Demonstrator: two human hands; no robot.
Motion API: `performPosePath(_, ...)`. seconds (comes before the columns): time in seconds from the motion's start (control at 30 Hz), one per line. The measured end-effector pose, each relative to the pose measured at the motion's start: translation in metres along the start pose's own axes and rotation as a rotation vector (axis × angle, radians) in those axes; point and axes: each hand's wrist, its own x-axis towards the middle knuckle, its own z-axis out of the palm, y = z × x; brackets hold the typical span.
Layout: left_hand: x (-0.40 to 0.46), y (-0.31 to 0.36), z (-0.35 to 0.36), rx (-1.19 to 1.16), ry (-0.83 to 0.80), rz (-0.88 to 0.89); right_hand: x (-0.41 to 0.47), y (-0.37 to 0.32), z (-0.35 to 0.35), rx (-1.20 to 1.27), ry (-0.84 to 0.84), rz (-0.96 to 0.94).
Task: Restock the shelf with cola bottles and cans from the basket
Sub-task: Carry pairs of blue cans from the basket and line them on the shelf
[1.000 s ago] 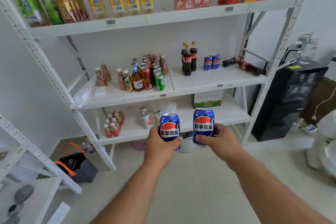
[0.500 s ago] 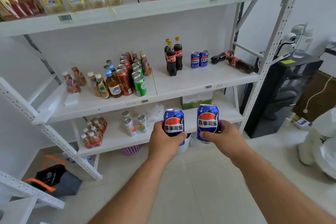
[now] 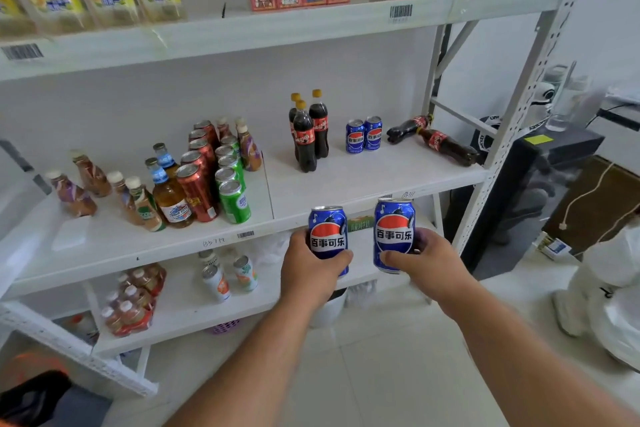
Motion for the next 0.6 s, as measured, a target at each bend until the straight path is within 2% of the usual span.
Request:
performPosePath(0.33, 0.06, 0.036, 0.096, -0.005, 0.043, -0.031, 0.106, 0.013, -0.07, -0.006, -0.067, -0.028)
performPosePath(0.6, 0.09, 0.061, 0.171, -0.032, 0.14, -0.09, 0.19, 0.018, -0.129, -0.073, -0.154, -0.052)
